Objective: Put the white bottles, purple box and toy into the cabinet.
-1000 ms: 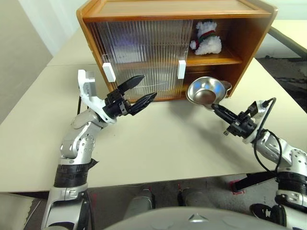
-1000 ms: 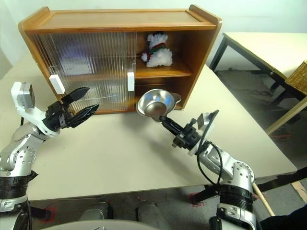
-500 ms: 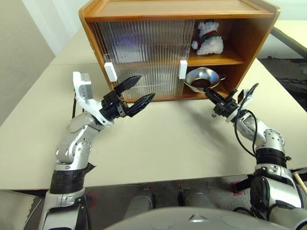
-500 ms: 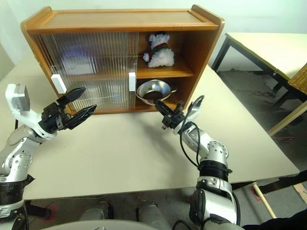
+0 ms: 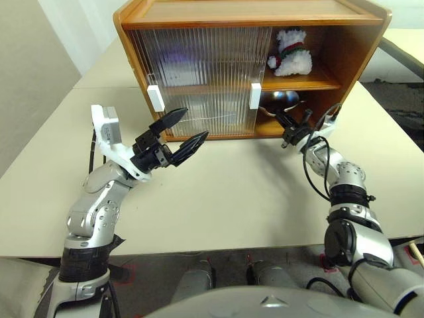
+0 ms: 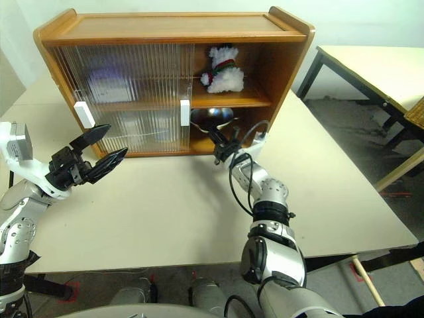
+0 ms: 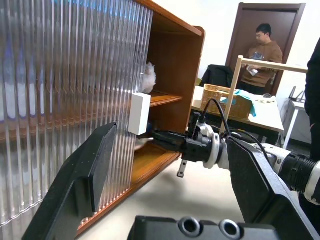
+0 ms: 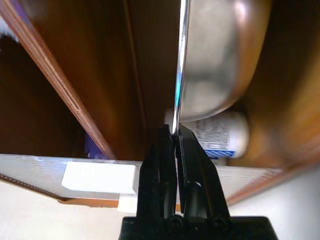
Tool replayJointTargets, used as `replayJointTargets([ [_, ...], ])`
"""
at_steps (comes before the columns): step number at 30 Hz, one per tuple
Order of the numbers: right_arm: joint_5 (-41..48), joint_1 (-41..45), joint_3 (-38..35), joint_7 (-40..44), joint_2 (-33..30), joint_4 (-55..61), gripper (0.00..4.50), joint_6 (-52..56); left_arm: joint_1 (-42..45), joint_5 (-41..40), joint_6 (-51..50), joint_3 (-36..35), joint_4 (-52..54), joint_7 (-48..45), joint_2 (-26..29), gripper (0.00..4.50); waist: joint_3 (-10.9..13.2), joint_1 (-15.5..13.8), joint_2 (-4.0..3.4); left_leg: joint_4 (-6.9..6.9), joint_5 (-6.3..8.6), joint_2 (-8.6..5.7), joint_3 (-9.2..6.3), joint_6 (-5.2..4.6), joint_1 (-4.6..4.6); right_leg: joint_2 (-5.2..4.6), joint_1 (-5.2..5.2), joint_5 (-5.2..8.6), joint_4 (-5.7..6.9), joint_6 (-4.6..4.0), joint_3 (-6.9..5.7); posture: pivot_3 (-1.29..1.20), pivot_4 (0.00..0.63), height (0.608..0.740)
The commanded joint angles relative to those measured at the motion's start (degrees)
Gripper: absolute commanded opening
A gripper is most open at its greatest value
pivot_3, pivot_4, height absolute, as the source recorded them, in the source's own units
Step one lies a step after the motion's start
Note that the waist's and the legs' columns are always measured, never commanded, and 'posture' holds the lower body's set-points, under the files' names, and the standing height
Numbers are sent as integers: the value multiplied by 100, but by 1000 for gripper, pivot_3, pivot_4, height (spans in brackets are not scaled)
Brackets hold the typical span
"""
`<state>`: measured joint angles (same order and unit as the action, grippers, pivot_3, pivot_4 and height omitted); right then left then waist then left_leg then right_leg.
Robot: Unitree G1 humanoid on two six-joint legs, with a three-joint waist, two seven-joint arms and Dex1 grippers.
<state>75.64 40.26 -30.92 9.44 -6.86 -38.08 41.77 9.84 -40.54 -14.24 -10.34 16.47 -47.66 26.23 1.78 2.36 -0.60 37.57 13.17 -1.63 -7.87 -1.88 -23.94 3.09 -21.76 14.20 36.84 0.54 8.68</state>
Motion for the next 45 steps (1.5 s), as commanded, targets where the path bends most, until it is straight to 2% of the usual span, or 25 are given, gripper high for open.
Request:
replayJointTargets([
  [1,-277,97,-71,-296,246,332,44,-338,25,-35,-69,-68,134,17,96,4500,0,-19,0,0,0,0,0,0,0,0,-2,2,4,-4,0,3,36,740],
  [11,-1073,272,-181,-41,207,-447,44,-1002,139,-34,-75,-17,66,7,103,4500,0,-35,0,0,2,-1,0,5,0,0,-19,14,38,-24,-1,-14,38,740],
  [15,-1490,452,-223,397,-48,-1285,1042,-1262,179,-11,-58,13,18,-8,71,4500,0,-33,-1,0,2,-1,1,5,0,0,-19,13,40,-24,1,-19,37,740],
  [24,-2029,632,-468,1115,-604,-2417,4409,-1421,275,35,-6,69,-117,-71,-20,4500,-4,-30,1,10,1,0,2,4,2,0,-10,9,41,-27,0,-37,34,740],
  [30,-2296,378,-378,1735,-1051,-2317,4464,-810,354,79,66,150,-274,-179,-137,4500,-6,-25,5,27,-1,-2,6,4,8,-2,6,3,39,-55,4,-69,32,740],
  [33,-2288,109,-336,1949,-1104,-1803,4464,-368,394,100,100,178,-353,-235,-177,4500,-6,-10,5,29,-4,-1,10,4,15,-1,12,9,40,-66,6,-81,30,740],
  [36,-2262,-390,-75,2218,-1083,-656,4464,153,446,117,140,215,-441,-289,-214,4500,-6,11,4,28,-7,-1,11,2,17,1,13,7,40,-63,6,-95,25,740],
  [40,-2689,-1267,890,2570,-1034,1390,4464,189,501,139,191,247,-544,-348,-239,4500,-7,87,3,28,-11,-1,13,-1,21,6,16,-5,40,-35,6,-108,21,740],
  [44,-3734,-2016,2066,2882,-1088,3067,4464,-792,545,144,231,268,-626,-396,-244,4500,-7,189,3,26,-11,-1,9,-2,31,9,27,13,39,8,5,-114,20,740],
  [45,-4120,-2135,2364,2934,-1113,3317,4287,-1226,552,146,237,273,-638,-404,-246,4500,-7,216,3,26,-11,0,9,-2,34,8,30,16,39,14,5,-116,20,740],
])
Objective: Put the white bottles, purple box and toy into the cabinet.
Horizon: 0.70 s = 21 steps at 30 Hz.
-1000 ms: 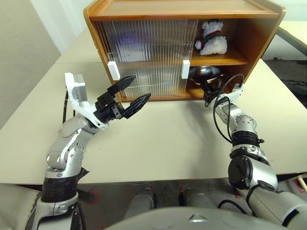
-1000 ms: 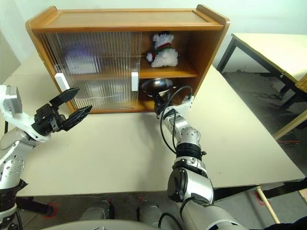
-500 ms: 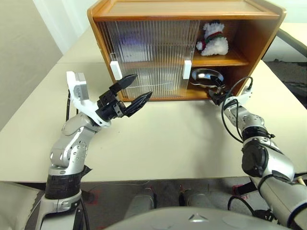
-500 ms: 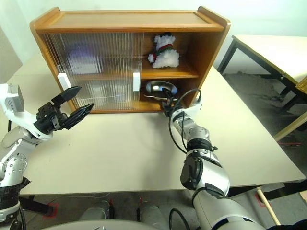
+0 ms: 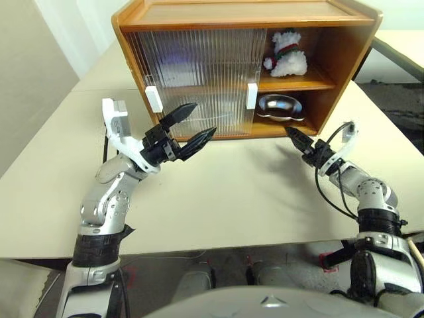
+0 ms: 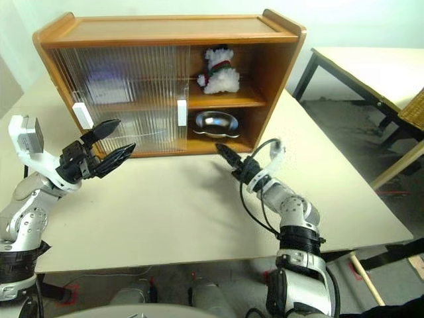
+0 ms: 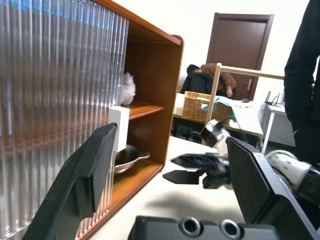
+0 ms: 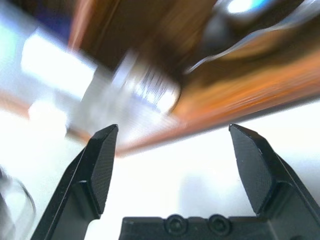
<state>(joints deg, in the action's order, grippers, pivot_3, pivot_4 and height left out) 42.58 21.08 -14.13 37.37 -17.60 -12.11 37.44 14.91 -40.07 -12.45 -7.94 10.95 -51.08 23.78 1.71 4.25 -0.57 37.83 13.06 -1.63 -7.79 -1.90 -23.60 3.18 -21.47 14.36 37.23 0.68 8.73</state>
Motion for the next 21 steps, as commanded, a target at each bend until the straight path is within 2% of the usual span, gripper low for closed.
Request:
replayJointTargets([
  [1,-1178,-314,947,178,-53,913,4075,-1226,50,101,63,38,-96,-70,-2,4500,0,47,-1,0,0,0,0,0,1,0,1,3,0,5,1,-116,20,740],
  [4,-1948,-438,1499,223,-18,1193,3117,-2178,46,103,68,41,-106,-88,-5,4500,0,86,-1,1,-1,0,-4,-2,6,-1,6,9,-1,14,1,-114,21,740],
  [11,-2775,18,2131,-122,367,1235,290,-2847,-35,91,58,-13,-36,-65,21,4500,0,82,-1,4,-4,0,-7,-2,20,-2,10,17,-4,-2,2,-94,23,740],
  [12,-2888,114,2183,-219,443,1207,50,-2908,-48,90,57,-25,-25,-56,28,4500,0,85,-1,3,-4,-1,-7,-2,22,-2,9,17,-3,-2,2,-92,23,740],
  [21,-3881,866,2446,-1247,1110,537,50,-3463,-120,99,78,-67,31,-1,42,4500,-1,19,-1,-3,6,-1,-18,16,30,-3,-5,13,-4,-52,-5,-71,20,740],
])
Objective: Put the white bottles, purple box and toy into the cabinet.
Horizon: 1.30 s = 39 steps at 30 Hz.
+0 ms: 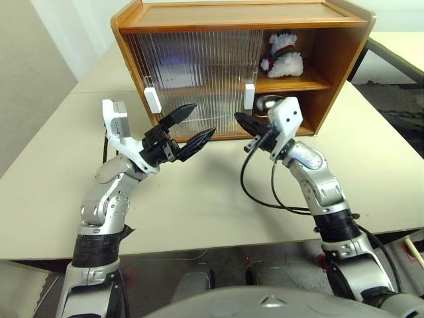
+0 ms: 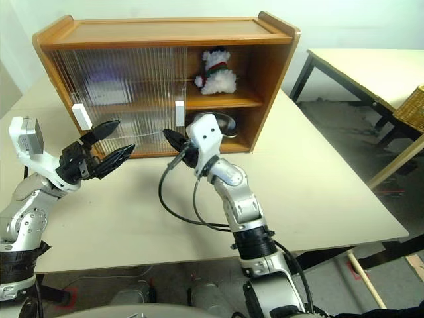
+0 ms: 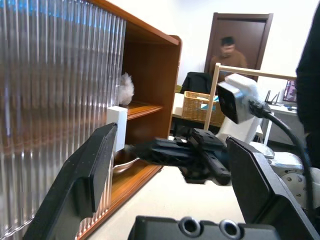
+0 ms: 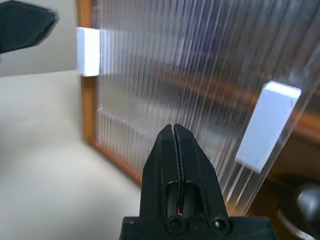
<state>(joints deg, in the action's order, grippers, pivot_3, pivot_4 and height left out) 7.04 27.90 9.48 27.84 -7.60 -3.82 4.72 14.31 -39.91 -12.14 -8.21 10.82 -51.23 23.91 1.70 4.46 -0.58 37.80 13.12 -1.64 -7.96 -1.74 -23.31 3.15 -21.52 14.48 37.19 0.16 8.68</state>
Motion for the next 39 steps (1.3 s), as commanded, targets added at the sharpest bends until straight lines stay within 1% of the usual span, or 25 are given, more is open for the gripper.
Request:
replayJointTargets([
  [1,-397,260,98,-378,164,-385,50,-240,-63,86,52,-37,46,22,25,4500,0,-3,0,0,1,0,0,2,-2,0,-2,0,0,-1,0,-71,20,740],
  [6,-524,565,4,-735,412,-842,50,-245,-61,88,69,-21,44,45,11,4500,-1,-11,0,-6,7,1,-1,11,-7,0,-11,-11,0,17,-4,-72,20,740],
  [9,-894,746,-91,-1437,519,-1111,50,-287,-50,97,83,6,48,69,-11,4500,-1,-14,0,-10,8,2,-3,12,-10,0,-17,-11,0,17,-7,-70,20,740],
  [11,-986,774,-128,-1646,540,-1155,50,-296,-51,96,84,9,54,76,-16,4500,-1,-21,0,-12,9,2,-6,12,-12,-1,-19,-11,0,18,-10,-70,20,740],
  [13,-1143,709,-158,-1912,510,-1044,50,-248,-61,89,81,3,50,65,-9,4500,-1,-23,0,-13,9,2,-8,13,-14,-1,-20,-11,0,17,-12,-76,20,740],
  [16,-1526,393,-220,-2372,345,-560,50,-144,-66,83,81,6,36,55,-13,4500,-1,-52,0,-12,10,2,-12,13,-20,-1,-23,-11,0,18,-17,-85,20,740],
  [20,-1821,58,-464,-2839,211,31,50,308,-32,82,82,22,-30,2,-7,4500,-1,-54,1,-3,10,1,-12,13,-24,-5,-22,-14,0,22,-18,-105,22,740],
  [26,-2013,-162,-945,-3444,169,457,50,1049,113,97,85,79,-194,-95,-38,4500,-1,2,1,-2,8,2,-10,11,-22,-3,-22,-23,0,42,-14,-135,22,740],
  [29,-1916,-181,-1251,-3664,184,455,50,1309,197,112,99,110,-287,-142,-67,4500,-1,24,1,-2,8,2,-11,10,-21,-2,-21,-25,0,49,-13,-147,21,740],
  [32,-1969,-150,-1439,-3907,103,276,50,1249,253,126,105,126,-342,-174,-94,4500,-1,63,1,0,8,1,-10,10,-21,-3,-21,-27,0,55,-8,-152,20,740],
  [37,-2033,-51,-1571,-4240,-5,20,50,1171,271,142,101,114,-358,-207,-112,4500,-1,143,0,-4,7,2,-10,10,-23,-2,-15,-24,0,68,-7,-152,20,740],
  [39,-1998,-54,-1534,-4173,-54,3,50,1145,273,149,95,106,-356,-210,-115,4500,-2,166,-1,-7,7,2,-10,9,-29,-1,-11,-21,1,78,-7,-149,19,740],
])
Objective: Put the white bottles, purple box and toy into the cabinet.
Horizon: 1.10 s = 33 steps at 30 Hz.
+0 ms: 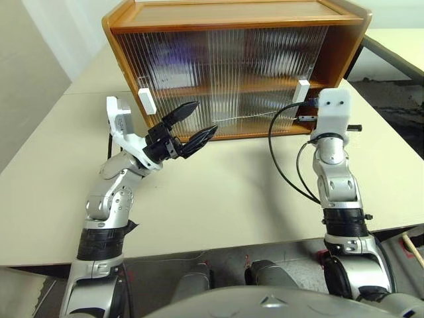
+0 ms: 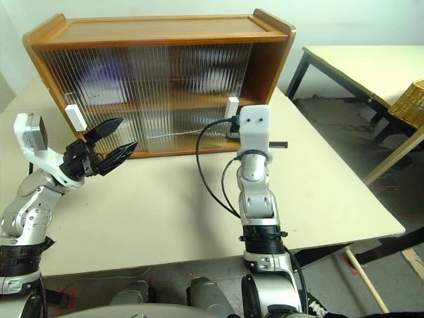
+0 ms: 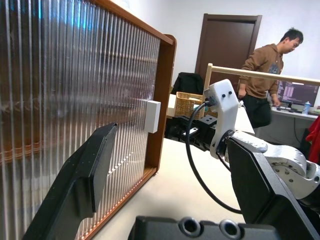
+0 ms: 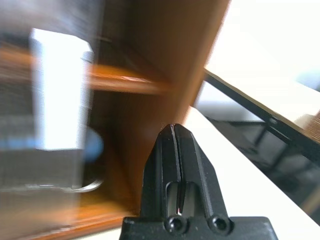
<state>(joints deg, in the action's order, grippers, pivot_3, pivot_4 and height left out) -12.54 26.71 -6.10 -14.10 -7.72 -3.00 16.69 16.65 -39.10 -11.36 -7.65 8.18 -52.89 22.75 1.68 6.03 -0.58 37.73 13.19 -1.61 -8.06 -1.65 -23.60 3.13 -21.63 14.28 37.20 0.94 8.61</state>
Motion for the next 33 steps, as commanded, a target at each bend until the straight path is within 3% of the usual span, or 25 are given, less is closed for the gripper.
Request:
replayJointTargets([
  [1,-8,54,49,88,-64,-67,50,-44,39,70,14,45,-89,-45,0,4500,-1,18,-1,-1,0,0,0,-1,-4,0,1,1,0,2,0,-149,19,740],
  [4,582,-183,118,927,-62,488,50,341,15,67,3,17,-60,-39,17,4500,-1,27,-2,-2,-1,0,1,-1,-11,1,-1,5,0,10,0,-143,19,740],
  [7,1726,-417,154,2279,-140,1108,50,743,-10,71,12,1,-51,-39,22,4500,-1,24,-1,-1,-1,0,4,-1,-15,2,-1,12,-1,17,0,-142,19,740],
  [10,2005,-336,144,2480,-94,1289,50,925,-27,85,23,15,-40,-22,-2,4500,-1,19,-1,5,-1,-2,9,0,-18,2,-1,19,-1,21,4,-140,18,740],
  [20,1767,163,294,2119,142,654,50,472,13,124,60,4,-79,-16,-44,4500,-2,19,-2,15,-5,-2,4,-7,2,1,-5,6,0,3,3,-130,12,740],
  [27,1255,410,180,1175,302,-389,50,-333,-21,140,62,11,-23,9,-78,4500,-5,3,-6,14,-5,-2,2,-7,5,0,-9,1,0,6,2,-127,9,740],
  [33,983,260,136,620,339,-396,50,-616,-26,144,61,3,-27,-14,-71,4500,-7,-8,-8,9,-5,-1,2,-7,-5,0,-8,-1,0,8,0,-135,7,740],
])
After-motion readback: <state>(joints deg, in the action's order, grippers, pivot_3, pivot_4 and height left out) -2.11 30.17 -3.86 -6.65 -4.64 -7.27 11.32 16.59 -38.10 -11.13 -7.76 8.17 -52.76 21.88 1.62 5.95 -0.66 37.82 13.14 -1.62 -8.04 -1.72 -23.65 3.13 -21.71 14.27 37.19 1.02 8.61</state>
